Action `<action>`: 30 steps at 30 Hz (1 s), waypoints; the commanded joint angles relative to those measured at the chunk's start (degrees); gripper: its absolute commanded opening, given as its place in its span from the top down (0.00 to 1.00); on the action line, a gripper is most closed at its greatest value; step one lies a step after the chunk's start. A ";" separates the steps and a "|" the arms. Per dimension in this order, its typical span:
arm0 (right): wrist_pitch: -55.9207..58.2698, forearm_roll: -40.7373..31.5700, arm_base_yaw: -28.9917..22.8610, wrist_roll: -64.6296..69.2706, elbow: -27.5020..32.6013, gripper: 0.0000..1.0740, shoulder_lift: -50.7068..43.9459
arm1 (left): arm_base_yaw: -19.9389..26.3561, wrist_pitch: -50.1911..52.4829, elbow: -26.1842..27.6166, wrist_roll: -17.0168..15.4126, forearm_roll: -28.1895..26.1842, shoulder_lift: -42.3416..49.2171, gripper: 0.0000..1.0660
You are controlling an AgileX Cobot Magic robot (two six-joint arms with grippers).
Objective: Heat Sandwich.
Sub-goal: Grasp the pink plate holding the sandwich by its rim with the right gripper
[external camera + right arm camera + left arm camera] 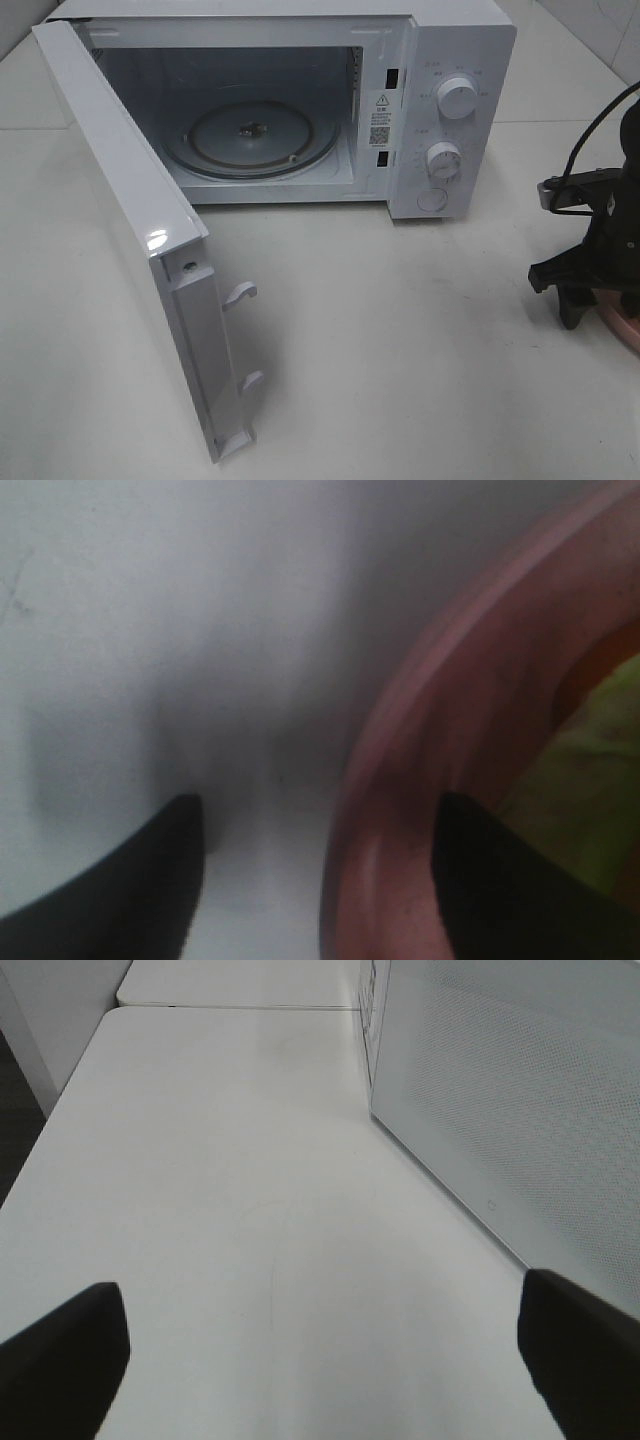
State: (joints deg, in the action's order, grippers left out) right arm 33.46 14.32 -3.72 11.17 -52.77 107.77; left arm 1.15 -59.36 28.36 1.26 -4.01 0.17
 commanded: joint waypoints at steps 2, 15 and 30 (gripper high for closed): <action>0.34 2.64 0.34 2.46 -0.23 0.89 0.23 | 0.17 0.46 -0.11 -0.23 -0.11 1.26 0.05; 0.40 3.44 0.34 2.46 -0.23 1.00 0.23 | 0.17 0.46 -0.11 -0.23 -0.11 1.26 0.05; 1.49 3.84 0.17 1.78 -0.23 1.00 0.23 | 0.17 0.46 -0.11 -0.23 -0.11 1.26 0.05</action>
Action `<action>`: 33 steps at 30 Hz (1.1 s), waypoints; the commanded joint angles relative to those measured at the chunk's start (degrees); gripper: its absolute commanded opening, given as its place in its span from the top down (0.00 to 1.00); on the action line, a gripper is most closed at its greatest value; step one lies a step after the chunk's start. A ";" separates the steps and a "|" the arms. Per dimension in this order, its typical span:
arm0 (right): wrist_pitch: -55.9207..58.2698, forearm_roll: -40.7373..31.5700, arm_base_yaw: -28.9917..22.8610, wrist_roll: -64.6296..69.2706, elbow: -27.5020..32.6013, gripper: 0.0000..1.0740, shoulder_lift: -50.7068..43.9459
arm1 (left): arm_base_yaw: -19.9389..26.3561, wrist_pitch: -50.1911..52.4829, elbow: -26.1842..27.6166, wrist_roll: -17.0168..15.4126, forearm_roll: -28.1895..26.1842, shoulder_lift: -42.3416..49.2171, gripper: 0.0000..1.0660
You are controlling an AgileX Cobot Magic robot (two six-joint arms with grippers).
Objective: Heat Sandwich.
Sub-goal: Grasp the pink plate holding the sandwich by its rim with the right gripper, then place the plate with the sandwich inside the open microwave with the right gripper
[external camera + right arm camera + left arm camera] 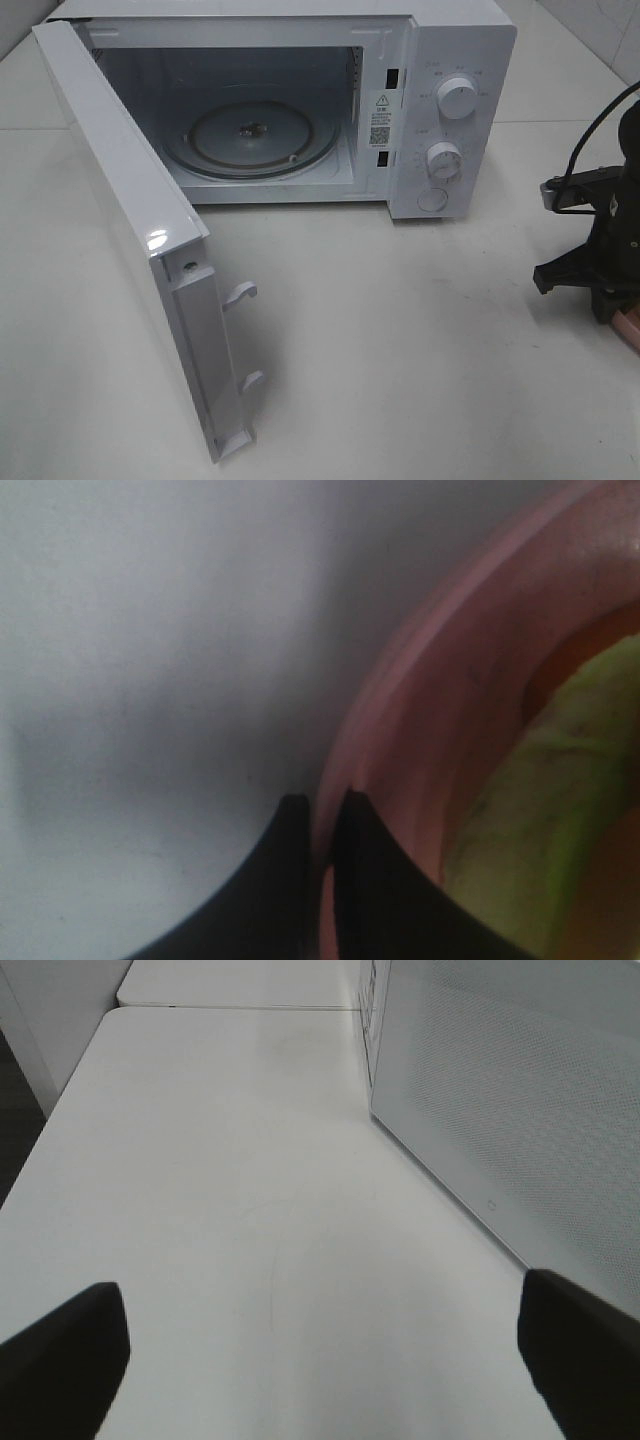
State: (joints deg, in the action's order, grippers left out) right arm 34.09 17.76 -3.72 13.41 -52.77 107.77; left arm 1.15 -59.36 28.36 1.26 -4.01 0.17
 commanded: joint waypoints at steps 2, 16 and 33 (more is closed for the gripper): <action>1.66 1.26 0.17 -0.40 -0.23 1.00 0.06 | 0.17 0.46 -0.11 -0.23 -0.11 1.26 0.05; 4.87 4.87 -0.57 2.64 -0.23 1.00 -2.81 | 0.17 0.46 -0.11 -0.23 -0.11 1.26 0.05; 11.57 8.82 -7.62 4.64 -0.23 1.00 -7.62 | 0.17 0.46 -0.11 -0.23 -0.11 1.26 0.05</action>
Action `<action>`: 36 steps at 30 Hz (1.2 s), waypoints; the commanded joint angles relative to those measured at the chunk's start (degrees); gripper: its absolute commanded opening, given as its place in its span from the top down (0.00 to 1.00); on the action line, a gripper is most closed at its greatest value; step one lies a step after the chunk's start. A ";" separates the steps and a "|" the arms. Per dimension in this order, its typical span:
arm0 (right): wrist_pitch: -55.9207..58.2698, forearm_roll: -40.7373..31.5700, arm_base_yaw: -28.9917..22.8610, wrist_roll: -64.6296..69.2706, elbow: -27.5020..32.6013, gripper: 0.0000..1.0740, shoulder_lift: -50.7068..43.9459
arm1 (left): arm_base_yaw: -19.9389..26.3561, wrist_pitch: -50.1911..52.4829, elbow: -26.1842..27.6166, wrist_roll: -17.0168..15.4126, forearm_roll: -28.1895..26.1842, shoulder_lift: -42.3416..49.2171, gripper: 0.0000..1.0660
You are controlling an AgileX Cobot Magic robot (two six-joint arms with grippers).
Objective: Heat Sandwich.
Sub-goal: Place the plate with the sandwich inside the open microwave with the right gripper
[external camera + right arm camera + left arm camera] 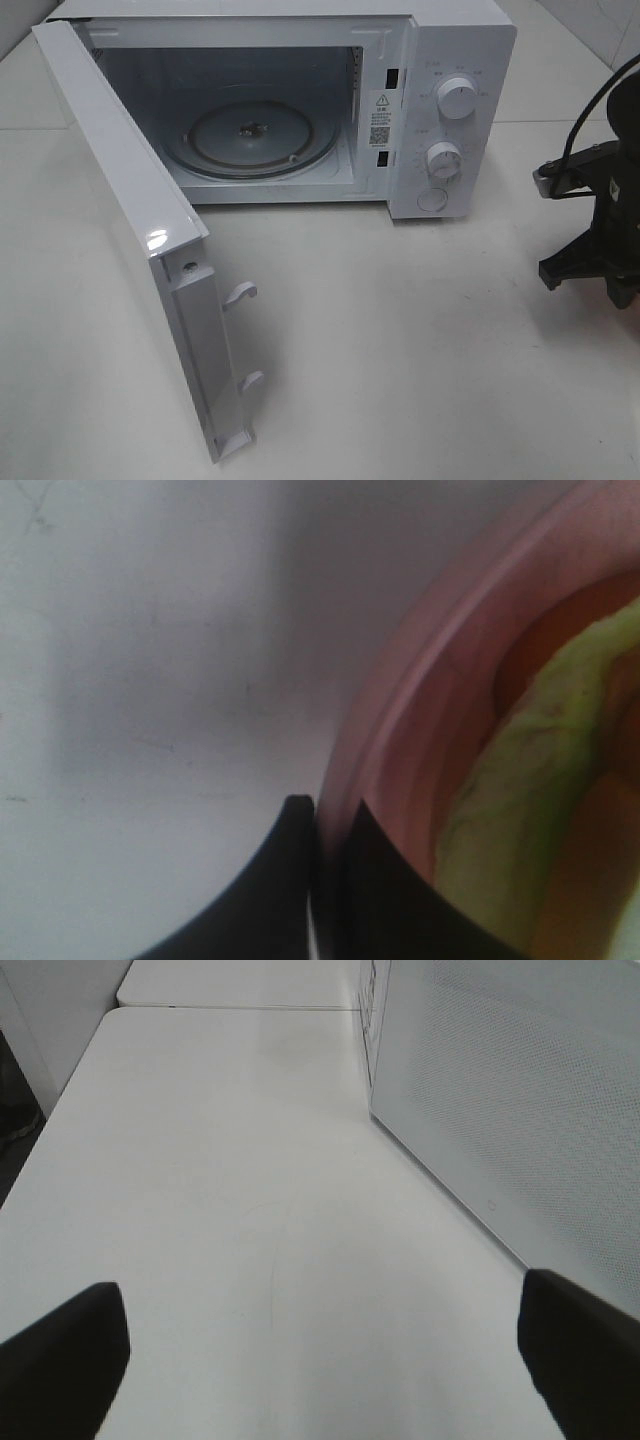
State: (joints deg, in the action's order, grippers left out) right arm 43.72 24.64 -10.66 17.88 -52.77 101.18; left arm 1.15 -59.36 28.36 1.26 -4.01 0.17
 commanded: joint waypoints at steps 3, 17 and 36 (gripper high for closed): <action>2.75 2.01 -2.12 0.17 0.34 1.00 -2.18 | 0.17 0.46 -0.11 -0.23 -0.11 1.26 0.05; 5.61 2.01 -9.17 0.86 8.25 1.00 -11.34 | 0.17 0.46 -0.11 -0.23 -0.11 1.26 0.05; 14.27 1.78 -24.01 1.55 10.49 1.00 -21.60 | 0.17 0.46 -0.11 -0.23 -0.11 1.26 0.05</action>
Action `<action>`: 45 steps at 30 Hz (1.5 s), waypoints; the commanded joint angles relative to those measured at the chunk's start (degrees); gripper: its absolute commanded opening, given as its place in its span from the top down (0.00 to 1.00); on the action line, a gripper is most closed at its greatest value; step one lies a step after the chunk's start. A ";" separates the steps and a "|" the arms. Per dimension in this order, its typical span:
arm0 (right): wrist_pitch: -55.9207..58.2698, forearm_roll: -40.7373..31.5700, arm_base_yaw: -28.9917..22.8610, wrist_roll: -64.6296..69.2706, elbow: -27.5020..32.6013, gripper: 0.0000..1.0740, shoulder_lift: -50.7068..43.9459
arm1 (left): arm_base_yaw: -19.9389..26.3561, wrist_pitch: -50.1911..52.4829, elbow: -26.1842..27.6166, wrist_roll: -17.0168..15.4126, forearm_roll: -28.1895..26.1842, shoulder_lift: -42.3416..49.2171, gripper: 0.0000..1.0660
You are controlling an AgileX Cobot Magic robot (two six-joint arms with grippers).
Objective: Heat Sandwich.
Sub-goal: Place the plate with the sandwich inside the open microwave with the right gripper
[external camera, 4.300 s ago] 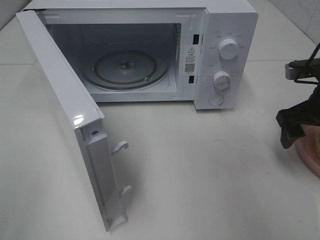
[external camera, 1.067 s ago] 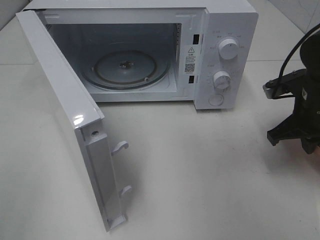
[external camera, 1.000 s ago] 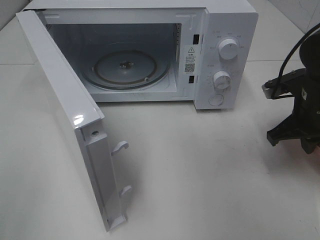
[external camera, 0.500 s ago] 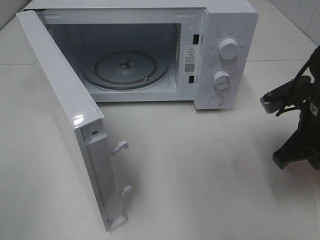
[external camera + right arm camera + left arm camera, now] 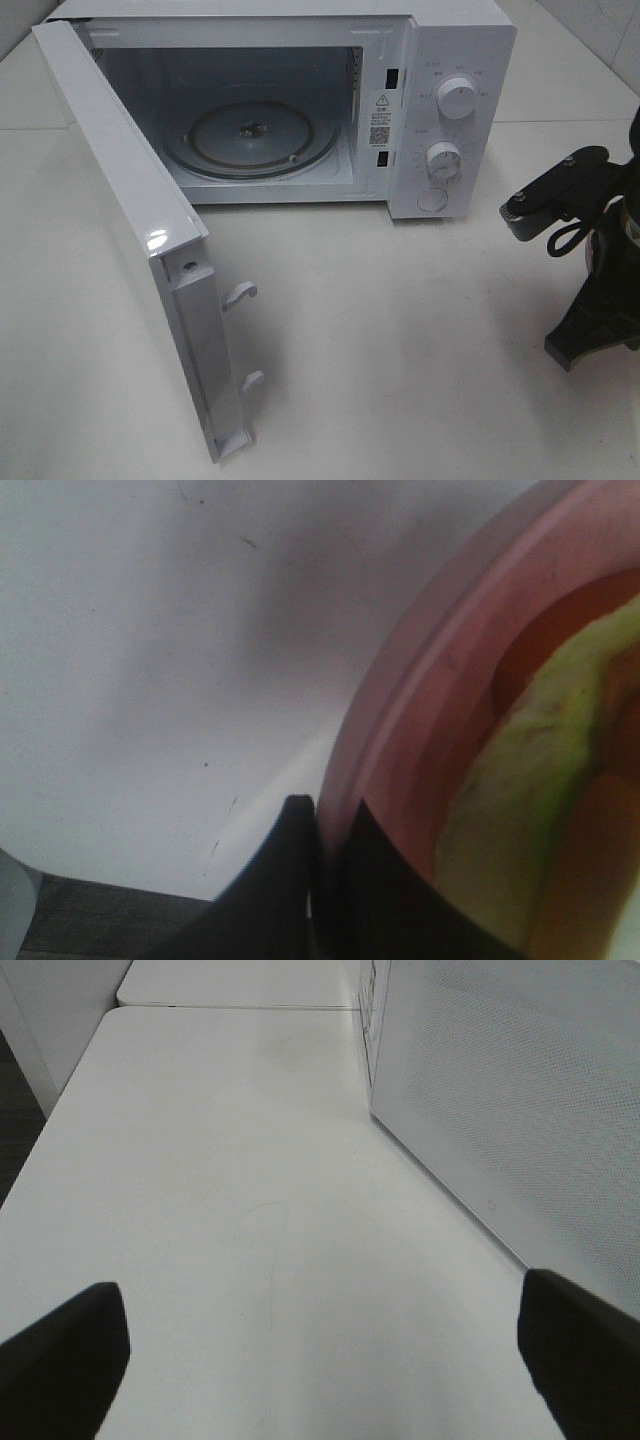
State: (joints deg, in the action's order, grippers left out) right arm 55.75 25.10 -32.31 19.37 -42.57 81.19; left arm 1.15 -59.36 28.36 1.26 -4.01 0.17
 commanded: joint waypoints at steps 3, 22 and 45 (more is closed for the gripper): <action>3.38 1.43 -6.13 0.06 0.29 1.00 -3.32 | 0.17 0.46 -0.11 -0.23 -0.11 1.26 0.05; 3.32 2.06 -23.15 -2.75 1.20 1.00 -5.16 | 0.17 0.46 -0.11 -0.23 -0.11 1.26 0.05; -0.11 2.06 -29.91 -22.80 1.20 0.99 -5.16 | 0.17 0.46 -0.11 -0.23 -0.11 1.26 0.05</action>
State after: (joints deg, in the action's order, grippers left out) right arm 56.55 25.38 -61.94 -0.46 -41.60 76.32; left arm 1.15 -59.36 28.36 1.26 -4.01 0.17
